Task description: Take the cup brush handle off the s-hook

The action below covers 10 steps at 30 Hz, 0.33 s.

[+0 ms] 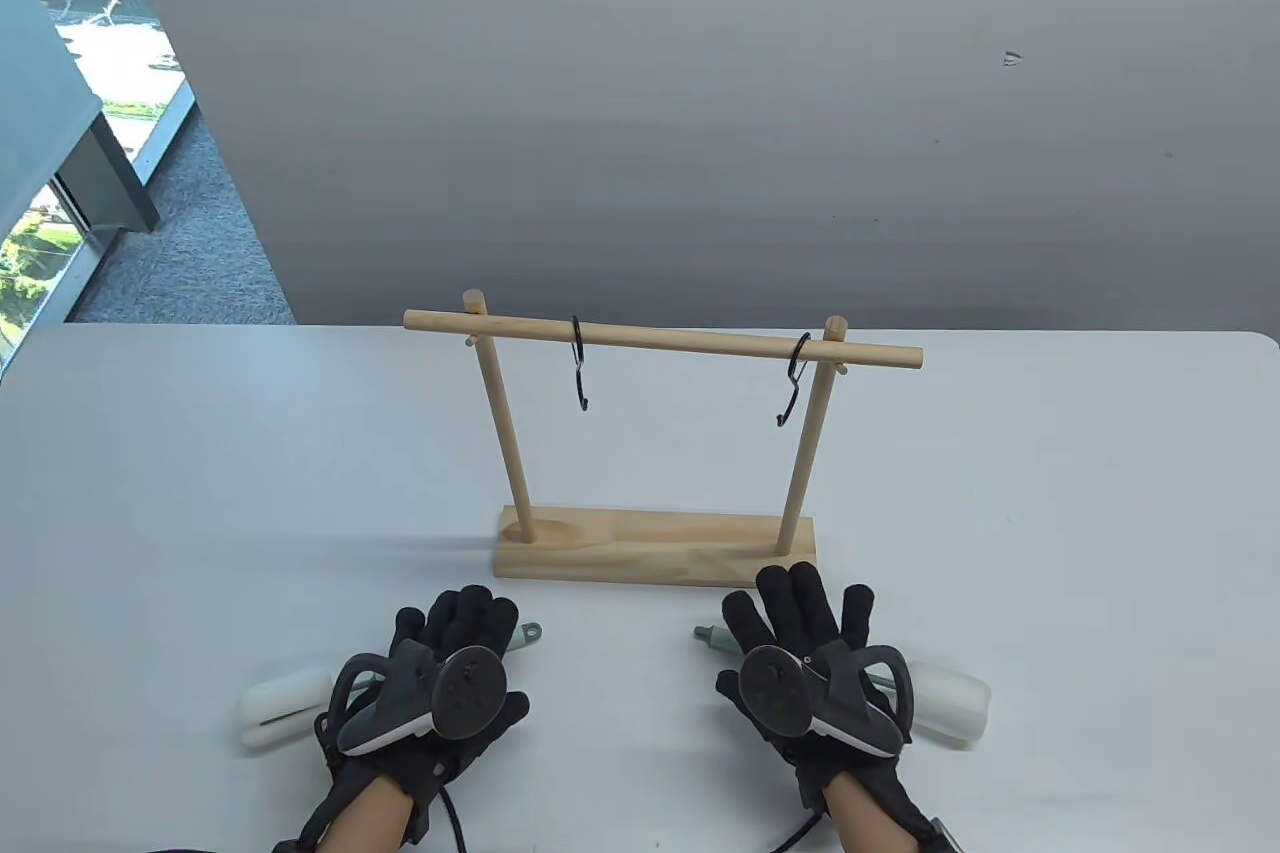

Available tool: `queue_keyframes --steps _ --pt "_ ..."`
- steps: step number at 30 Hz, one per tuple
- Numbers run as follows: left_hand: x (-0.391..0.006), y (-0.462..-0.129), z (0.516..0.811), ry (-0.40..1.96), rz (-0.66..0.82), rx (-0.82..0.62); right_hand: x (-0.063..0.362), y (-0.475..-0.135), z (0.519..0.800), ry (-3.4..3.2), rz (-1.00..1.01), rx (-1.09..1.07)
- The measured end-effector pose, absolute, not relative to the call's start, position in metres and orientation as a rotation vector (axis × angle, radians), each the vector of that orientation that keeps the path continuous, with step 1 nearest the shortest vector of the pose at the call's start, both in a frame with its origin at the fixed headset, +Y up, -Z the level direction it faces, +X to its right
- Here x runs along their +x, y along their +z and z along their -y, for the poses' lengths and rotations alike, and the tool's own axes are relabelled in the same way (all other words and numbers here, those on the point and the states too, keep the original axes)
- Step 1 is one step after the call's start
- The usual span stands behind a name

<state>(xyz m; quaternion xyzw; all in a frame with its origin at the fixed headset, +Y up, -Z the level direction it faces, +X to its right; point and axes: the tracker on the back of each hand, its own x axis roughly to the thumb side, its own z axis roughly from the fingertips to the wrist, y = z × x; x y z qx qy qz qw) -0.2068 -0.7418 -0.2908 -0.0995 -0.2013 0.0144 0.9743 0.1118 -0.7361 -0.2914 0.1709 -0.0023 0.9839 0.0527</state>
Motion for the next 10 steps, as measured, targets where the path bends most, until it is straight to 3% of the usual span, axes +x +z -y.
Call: queue_keyframes --steps 10 --pt "-0.2076 -0.2907 0.7416 0.026 0.398 -0.222 0.1120 -0.2915 0.7361 2.989 0.004 0.518"
